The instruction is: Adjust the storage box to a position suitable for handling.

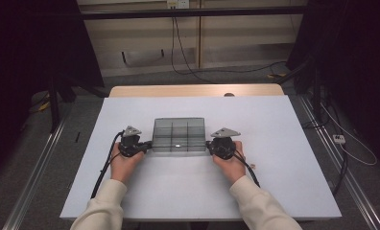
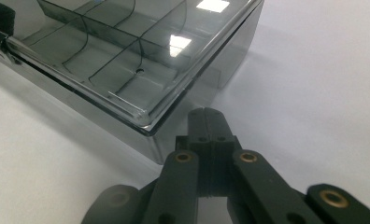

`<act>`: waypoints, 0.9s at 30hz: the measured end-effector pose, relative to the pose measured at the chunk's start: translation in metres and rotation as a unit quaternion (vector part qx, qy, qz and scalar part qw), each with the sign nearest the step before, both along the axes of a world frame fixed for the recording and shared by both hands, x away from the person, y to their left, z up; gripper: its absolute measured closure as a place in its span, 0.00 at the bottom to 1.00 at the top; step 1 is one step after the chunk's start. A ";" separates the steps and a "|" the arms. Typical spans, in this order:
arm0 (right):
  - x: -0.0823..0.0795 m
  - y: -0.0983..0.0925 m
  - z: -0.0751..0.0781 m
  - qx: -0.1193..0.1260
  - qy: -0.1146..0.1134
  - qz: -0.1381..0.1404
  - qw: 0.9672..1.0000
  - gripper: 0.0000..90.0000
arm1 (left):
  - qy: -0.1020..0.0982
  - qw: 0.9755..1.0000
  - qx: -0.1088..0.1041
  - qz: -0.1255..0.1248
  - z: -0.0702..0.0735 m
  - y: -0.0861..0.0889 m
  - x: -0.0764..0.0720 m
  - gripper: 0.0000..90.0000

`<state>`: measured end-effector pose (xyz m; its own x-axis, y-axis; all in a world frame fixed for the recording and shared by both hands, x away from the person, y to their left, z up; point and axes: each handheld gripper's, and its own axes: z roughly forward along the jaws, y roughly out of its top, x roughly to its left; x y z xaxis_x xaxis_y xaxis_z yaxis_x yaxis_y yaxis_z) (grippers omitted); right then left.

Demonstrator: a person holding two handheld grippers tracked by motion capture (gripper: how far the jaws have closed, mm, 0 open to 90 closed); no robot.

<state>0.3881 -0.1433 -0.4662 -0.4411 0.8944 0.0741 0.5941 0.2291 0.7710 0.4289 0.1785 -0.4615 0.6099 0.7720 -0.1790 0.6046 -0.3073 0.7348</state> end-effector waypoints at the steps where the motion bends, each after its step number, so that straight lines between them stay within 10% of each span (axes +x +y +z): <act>1: -0.001 -0.001 0.000 0.001 0.001 -0.001 1.000 1.00 | -0.001 1.000 -0.002 0.001 0.000 -0.001 -0.002 1.00; 27: -0.033 -0.028 0.003 -0.003 0.002 -0.008 1.000 1.00 | -0.002 0.999 0.020 -0.049 0.006 -0.026 -0.036 1.00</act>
